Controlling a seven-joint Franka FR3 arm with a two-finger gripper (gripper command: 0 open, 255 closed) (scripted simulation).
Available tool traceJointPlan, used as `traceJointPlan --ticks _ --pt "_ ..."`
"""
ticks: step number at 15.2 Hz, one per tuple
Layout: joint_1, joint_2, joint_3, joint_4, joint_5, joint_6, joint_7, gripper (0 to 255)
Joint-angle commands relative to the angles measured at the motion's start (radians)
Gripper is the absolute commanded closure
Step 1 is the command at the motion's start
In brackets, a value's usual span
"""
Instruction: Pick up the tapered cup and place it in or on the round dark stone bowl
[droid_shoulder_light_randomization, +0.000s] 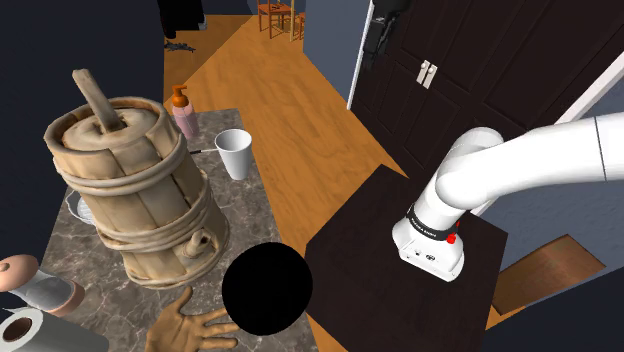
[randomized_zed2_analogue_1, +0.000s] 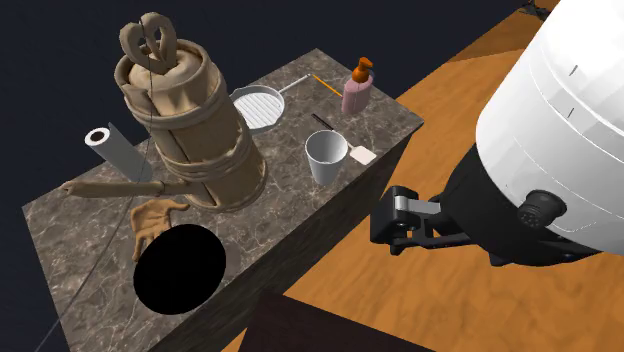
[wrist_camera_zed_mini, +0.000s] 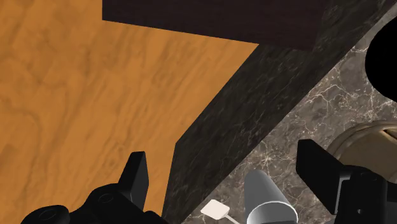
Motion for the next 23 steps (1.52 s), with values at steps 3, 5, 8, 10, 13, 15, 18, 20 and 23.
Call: traceJointPlan --ticks 3,5,8,10,13,15,18,20,23 --pt "0.005 0.042 0.029 -0.013 0.014 0.051 0.034 0" --pt "0.010 0.088 0.057 -0.022 0.026 0.101 0.068 0" --pt "0.016 0.167 0.099 -0.024 0.039 0.175 0.119 0" --pt "0.018 0.224 0.127 -0.018 0.044 0.222 0.153 0" --pt "0.021 0.317 0.168 0.000 0.045 0.290 0.205 0" --pt "0.021 0.384 0.194 0.020 0.040 0.331 0.241 0" --pt "0.021 0.489 0.232 0.058 0.025 0.388 0.297 0" --pt "0.022 0.562 0.255 0.091 0.009 0.421 0.337 0" --pt "0.024 0.677 0.285 0.150 -0.025 0.462 0.398 0"
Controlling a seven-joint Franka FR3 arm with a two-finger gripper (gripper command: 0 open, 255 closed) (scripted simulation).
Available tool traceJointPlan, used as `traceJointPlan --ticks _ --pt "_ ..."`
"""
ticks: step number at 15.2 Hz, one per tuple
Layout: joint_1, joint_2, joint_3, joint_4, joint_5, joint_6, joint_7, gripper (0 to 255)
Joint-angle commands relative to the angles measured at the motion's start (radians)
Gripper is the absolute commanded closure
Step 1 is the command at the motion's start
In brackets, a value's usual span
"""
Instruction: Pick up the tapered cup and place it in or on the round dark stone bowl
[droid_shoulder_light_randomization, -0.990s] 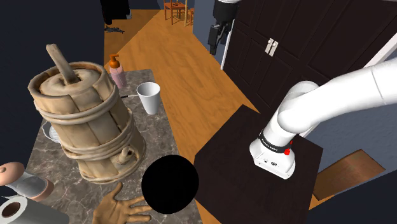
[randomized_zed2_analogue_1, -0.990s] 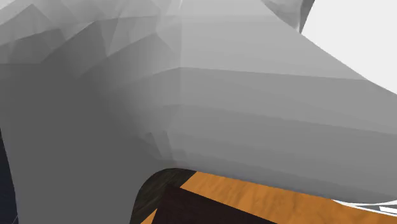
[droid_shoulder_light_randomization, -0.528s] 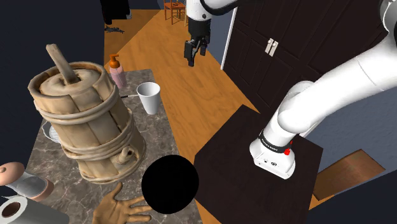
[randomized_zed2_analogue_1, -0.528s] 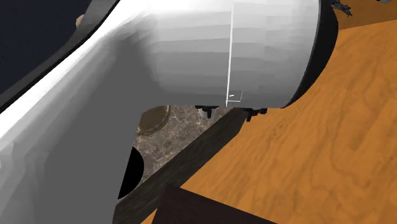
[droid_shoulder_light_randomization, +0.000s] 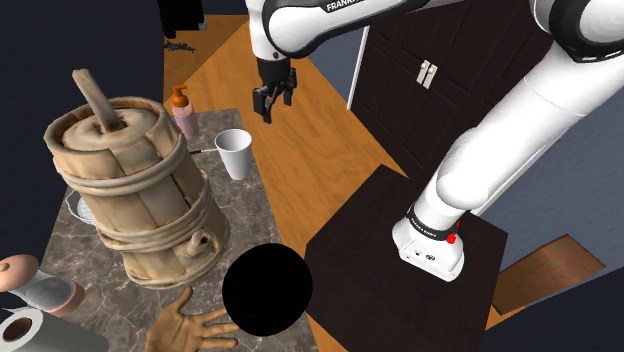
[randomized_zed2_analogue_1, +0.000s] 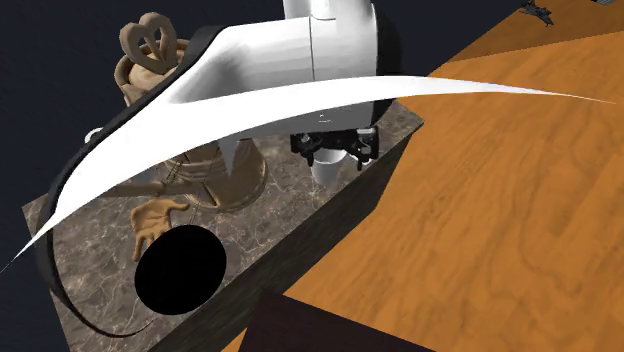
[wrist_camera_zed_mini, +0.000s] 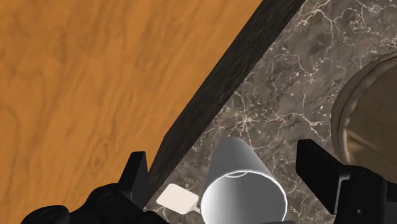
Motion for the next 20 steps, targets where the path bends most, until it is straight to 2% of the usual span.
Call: traceJointPlan --ticks 1,8,16,20 --pt "0.003 0.083 0.020 0.052 -0.026 0.020 0.044 0" --pt "0.041 0.367 0.050 0.249 -0.139 0.062 0.185 0" --pt "0.136 0.704 0.025 0.569 -0.249 0.031 0.293 0" --pt "0.137 0.725 0.018 0.558 -0.257 0.063 0.299 0"
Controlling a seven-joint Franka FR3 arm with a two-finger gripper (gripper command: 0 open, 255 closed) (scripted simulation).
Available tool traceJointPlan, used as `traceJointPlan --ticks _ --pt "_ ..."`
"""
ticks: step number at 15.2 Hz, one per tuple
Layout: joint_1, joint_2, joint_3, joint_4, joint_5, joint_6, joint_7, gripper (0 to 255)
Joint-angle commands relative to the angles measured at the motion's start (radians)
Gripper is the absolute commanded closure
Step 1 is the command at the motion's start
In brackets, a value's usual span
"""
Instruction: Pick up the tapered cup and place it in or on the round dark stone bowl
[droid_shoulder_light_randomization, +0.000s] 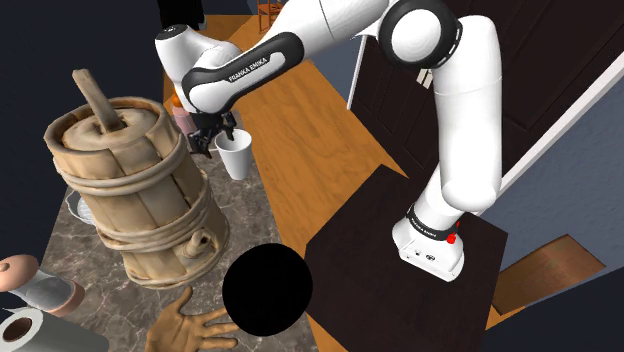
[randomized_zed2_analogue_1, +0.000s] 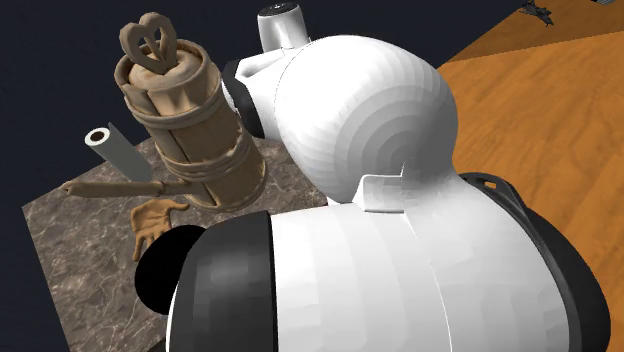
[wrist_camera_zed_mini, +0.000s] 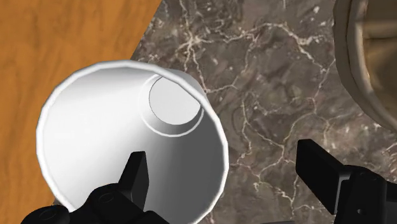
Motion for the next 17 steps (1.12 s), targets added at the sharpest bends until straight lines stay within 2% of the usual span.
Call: traceJointPlan --ticks 1,4,12,13,17 --pt "0.000 0.013 -0.004 -0.007 -0.006 0.020 0.004 0" --pt "-0.001 0.032 -0.010 -0.026 -0.015 0.058 0.010 0" --pt "-0.001 0.032 -0.010 -0.026 -0.015 0.057 0.010 0" --pt "-0.001 0.032 -0.010 -0.026 -0.015 0.057 0.010 255" --pt "-0.001 0.032 -0.010 -0.026 -0.015 0.057 0.010 255"
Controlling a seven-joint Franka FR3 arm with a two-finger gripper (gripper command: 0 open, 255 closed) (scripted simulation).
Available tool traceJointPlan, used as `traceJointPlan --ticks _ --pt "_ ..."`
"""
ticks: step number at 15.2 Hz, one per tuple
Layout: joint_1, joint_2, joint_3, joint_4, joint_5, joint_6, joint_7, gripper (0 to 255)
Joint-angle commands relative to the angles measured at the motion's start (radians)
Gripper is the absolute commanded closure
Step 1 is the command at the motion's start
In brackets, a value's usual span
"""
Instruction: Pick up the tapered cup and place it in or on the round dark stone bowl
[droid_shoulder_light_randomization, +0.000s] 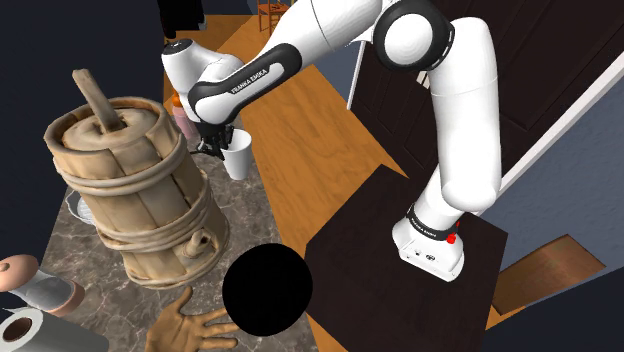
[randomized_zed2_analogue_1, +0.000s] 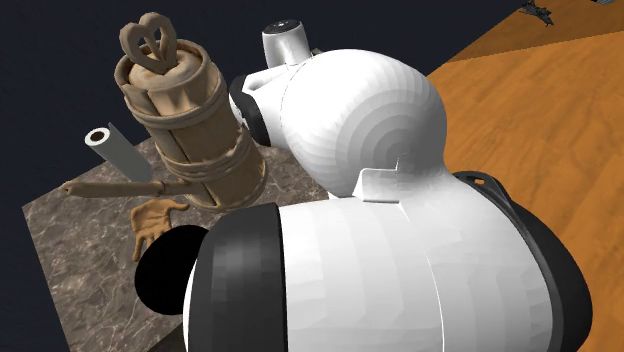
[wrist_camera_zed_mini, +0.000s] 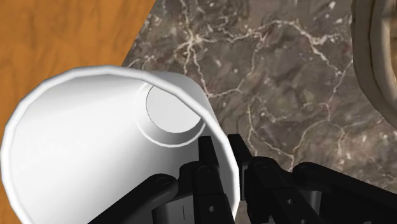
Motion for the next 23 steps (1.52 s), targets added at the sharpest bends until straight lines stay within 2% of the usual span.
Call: traceJointPlan --ticks 1,5,23 --pt "0.000 0.000 0.000 0.000 0.000 0.000 0.000 255" --pt "0.000 0.000 0.000 0.000 0.000 0.000 0.000 255" --pt "-0.008 -0.100 0.023 0.094 0.046 -0.186 -0.046 255"
